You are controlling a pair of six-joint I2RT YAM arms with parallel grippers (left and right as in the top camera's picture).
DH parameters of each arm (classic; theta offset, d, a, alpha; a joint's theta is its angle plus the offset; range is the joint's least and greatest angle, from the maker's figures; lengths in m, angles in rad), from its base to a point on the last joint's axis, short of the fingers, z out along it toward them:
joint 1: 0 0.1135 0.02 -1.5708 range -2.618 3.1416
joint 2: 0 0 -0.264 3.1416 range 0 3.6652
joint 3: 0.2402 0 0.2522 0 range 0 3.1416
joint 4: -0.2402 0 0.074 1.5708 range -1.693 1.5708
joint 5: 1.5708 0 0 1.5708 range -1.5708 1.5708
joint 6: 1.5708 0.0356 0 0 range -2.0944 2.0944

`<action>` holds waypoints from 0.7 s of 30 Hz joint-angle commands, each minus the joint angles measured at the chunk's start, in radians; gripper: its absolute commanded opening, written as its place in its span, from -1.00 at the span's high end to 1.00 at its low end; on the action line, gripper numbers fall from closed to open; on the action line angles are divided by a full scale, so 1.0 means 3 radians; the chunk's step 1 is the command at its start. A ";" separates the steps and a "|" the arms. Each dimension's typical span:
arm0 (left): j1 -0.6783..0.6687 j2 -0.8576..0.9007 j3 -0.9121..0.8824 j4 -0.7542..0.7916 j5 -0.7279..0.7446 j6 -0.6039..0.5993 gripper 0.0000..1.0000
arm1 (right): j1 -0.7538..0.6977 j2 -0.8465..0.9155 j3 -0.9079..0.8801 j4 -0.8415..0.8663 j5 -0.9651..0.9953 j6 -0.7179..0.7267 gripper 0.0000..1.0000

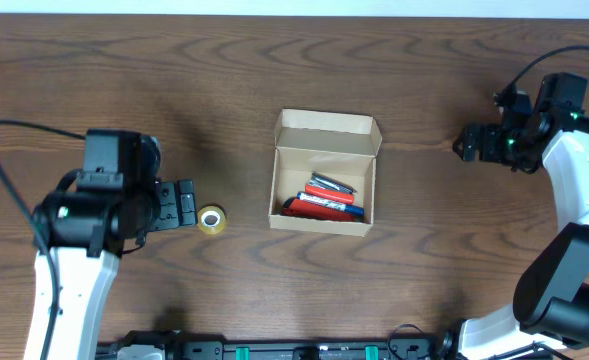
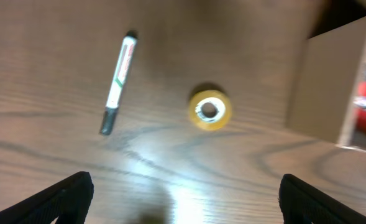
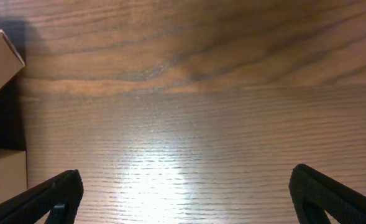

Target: Pack container

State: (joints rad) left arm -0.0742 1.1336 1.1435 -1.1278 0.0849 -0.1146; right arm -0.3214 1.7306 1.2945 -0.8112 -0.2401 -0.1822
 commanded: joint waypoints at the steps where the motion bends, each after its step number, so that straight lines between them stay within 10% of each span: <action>1: 0.0050 0.0202 0.0056 -0.0051 -0.0613 0.0001 -0.91 | -0.0013 0.0010 -0.0008 0.0025 -0.0121 0.0100 -0.98; 21: 0.0350 0.1621 -0.0032 0.0809 -0.0532 0.0923 -0.92 | 0.0248 0.0010 -0.0008 -0.0062 -0.0163 0.0107 -0.99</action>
State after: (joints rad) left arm 0.0227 1.6161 1.1431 -0.9142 -0.1261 0.0776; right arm -0.2634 1.7309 1.2926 -0.8242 -0.2771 -0.1638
